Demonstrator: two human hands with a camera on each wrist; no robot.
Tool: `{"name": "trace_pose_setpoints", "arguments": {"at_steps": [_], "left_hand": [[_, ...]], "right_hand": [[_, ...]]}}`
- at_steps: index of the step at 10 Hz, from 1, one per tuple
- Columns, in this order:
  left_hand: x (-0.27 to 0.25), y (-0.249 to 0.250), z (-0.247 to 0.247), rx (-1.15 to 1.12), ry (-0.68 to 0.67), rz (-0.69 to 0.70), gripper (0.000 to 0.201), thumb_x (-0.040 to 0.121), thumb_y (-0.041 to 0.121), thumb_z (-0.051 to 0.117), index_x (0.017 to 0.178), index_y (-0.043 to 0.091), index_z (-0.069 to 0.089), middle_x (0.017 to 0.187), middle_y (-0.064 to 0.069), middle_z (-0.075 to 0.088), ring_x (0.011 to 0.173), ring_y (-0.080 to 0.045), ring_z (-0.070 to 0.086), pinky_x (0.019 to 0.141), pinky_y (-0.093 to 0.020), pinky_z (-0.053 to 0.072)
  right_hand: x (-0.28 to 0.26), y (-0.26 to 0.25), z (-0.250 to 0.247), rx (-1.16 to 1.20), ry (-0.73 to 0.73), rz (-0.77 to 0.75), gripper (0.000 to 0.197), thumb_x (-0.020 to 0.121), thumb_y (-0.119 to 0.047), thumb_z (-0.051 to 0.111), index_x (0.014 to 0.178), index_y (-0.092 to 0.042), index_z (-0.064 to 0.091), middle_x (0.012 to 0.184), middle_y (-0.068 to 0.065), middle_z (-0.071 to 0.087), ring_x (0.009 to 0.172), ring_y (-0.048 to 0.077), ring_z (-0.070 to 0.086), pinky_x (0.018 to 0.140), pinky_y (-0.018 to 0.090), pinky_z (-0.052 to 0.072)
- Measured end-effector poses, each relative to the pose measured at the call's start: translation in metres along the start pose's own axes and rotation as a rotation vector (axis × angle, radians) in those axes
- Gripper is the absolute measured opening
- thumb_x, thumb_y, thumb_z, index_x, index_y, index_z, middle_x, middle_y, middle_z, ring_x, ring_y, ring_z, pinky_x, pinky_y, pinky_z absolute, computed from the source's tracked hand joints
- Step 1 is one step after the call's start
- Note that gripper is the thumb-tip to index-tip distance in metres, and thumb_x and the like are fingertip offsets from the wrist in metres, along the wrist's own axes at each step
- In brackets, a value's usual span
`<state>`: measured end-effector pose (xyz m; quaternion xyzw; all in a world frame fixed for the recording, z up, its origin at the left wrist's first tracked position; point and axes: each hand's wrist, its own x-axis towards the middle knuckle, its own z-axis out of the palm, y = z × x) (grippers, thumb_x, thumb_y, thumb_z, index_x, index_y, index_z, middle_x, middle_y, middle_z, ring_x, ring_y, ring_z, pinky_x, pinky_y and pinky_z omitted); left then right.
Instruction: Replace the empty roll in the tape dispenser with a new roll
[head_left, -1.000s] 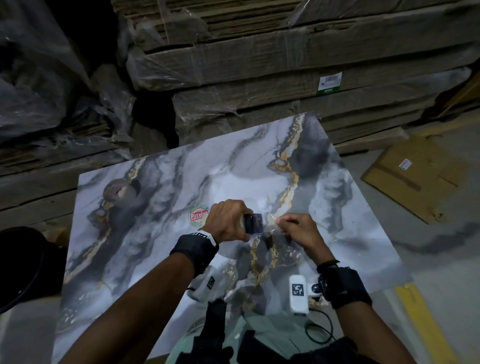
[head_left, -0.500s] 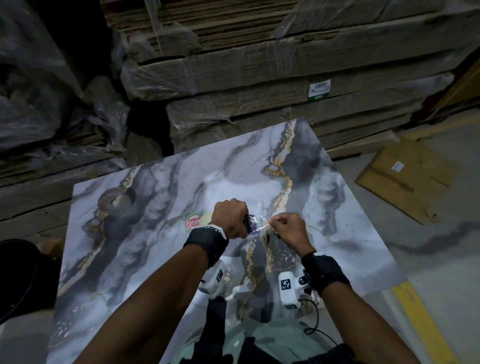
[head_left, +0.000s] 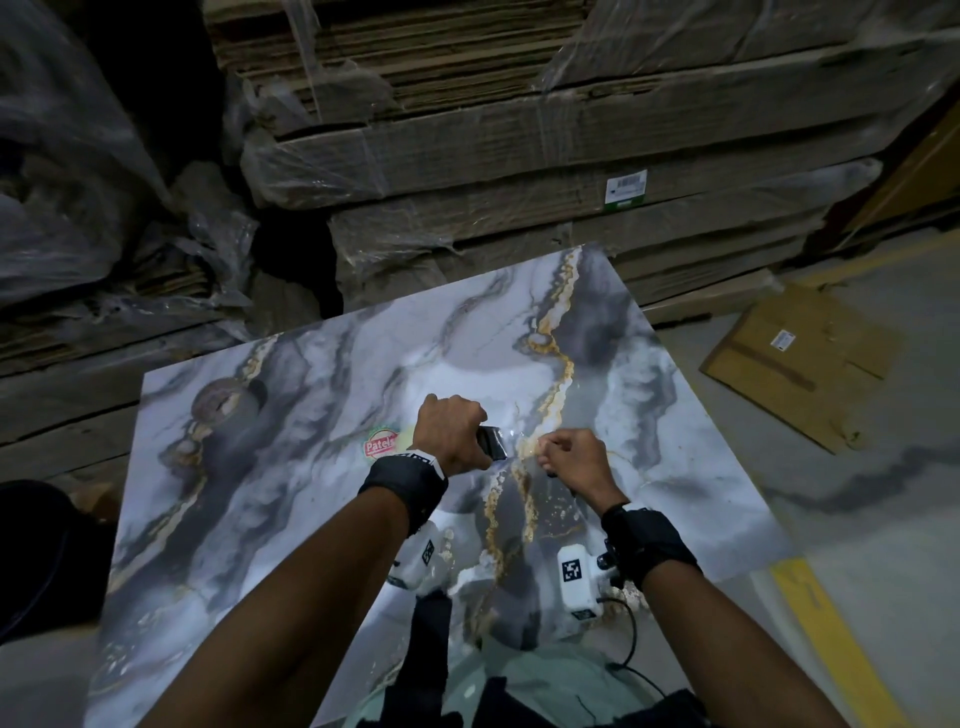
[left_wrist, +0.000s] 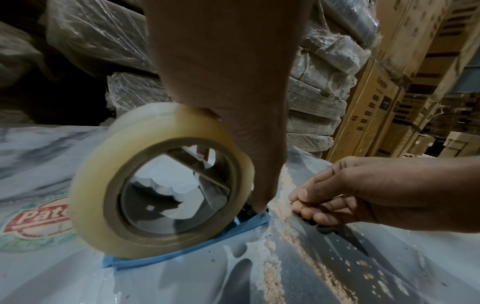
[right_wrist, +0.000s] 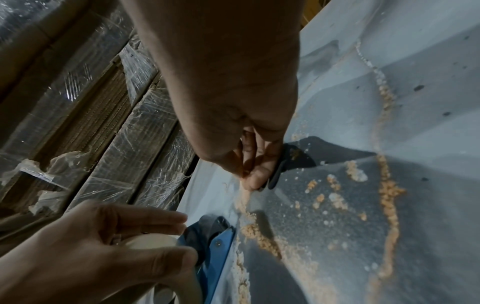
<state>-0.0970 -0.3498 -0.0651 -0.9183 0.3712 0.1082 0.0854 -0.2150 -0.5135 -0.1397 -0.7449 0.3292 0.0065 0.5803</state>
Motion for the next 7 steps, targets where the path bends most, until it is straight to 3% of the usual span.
{"name": "trace_pose_setpoints", "arguments": {"at_steps": [1, 2, 3, 4, 5, 6, 7], "left_hand": [[-0.008, -0.008, -0.001, -0.085, 0.062, 0.002, 0.077, 0.067, 0.074, 0.070, 0.125, 0.023, 0.071, 0.115, -0.002, 0.075, 0.108, -0.026, 0.068, 0.089, -0.037, 0.045], [-0.022, -0.015, -0.009, -0.200, 0.111, -0.018, 0.088, 0.070, 0.085, 0.054, 0.130, 0.022, 0.069, 0.126, -0.002, 0.072, 0.116, -0.025, 0.066, 0.095, -0.039, 0.046], [-0.035, -0.025, -0.017, -0.269, 0.144, -0.054, 0.075, 0.081, 0.071, 0.036, 0.127, 0.022, 0.071, 0.127, -0.005, 0.072, 0.116, -0.028, 0.066, 0.096, -0.041, 0.047], [-0.048, -0.039, -0.022, -0.280, 0.201, -0.054, 0.072, 0.085, 0.060, 0.024, 0.121, 0.023, 0.074, 0.121, -0.007, 0.074, 0.110, -0.032, 0.067, 0.091, -0.042, 0.050], [-0.062, -0.053, -0.028, -0.267, 0.240, -0.081, 0.061, 0.091, 0.053, 0.028, 0.116, 0.024, 0.076, 0.114, -0.008, 0.076, 0.104, -0.034, 0.068, 0.085, -0.040, 0.050], [-0.076, -0.070, -0.029, -0.264, 0.258, -0.099, 0.056, 0.091, 0.052, 0.032, 0.112, 0.025, 0.077, 0.110, -0.008, 0.076, 0.101, -0.035, 0.068, 0.082, -0.040, 0.048], [-0.090, -0.086, -0.029, -0.301, 0.269, -0.116, 0.056, 0.090, 0.053, 0.033, 0.108, 0.024, 0.077, 0.108, -0.007, 0.076, 0.101, -0.034, 0.069, 0.080, -0.040, 0.051]], "right_hand": [[-0.006, 0.004, -0.003, -0.008, -0.032, -0.002, 0.022, 0.097, -0.001, 0.059, 0.089, -0.002, 0.079, 0.074, 0.008, 0.075, 0.064, 0.015, 0.066, 0.073, 0.037, 0.063], [-0.013, 0.004, -0.004, -0.037, -0.046, -0.010, 0.022, 0.097, -0.001, 0.059, 0.089, -0.004, 0.079, 0.073, 0.008, 0.073, 0.065, 0.015, 0.065, 0.069, 0.034, 0.061], [-0.021, -0.003, -0.005, -0.101, -0.045, -0.048, 0.018, 0.097, -0.002, 0.061, 0.093, -0.004, 0.079, 0.069, 0.001, 0.070, 0.061, 0.011, 0.063, 0.060, 0.022, 0.055], [-0.026, -0.014, -0.003, -0.185, -0.031, -0.125, 0.017, 0.095, -0.004, 0.062, 0.099, -0.005, 0.079, 0.075, 0.002, 0.071, 0.070, 0.017, 0.065, 0.070, 0.029, 0.057], [-0.027, -0.033, 0.003, -0.292, 0.022, -0.218, 0.020, 0.094, -0.008, 0.063, 0.105, -0.008, 0.080, 0.096, 0.008, 0.080, 0.089, 0.024, 0.072, 0.087, 0.032, 0.057], [-0.032, -0.052, 0.013, -0.371, 0.068, -0.326, 0.022, 0.096, -0.010, 0.060, 0.109, -0.006, 0.078, 0.108, 0.013, 0.079, 0.103, 0.029, 0.072, 0.092, 0.032, 0.053], [-0.038, -0.079, 0.028, -0.388, 0.129, -0.441, 0.022, 0.098, -0.009, 0.057, 0.104, -0.001, 0.076, 0.107, 0.017, 0.077, 0.102, 0.035, 0.069, 0.089, 0.039, 0.051]]}}
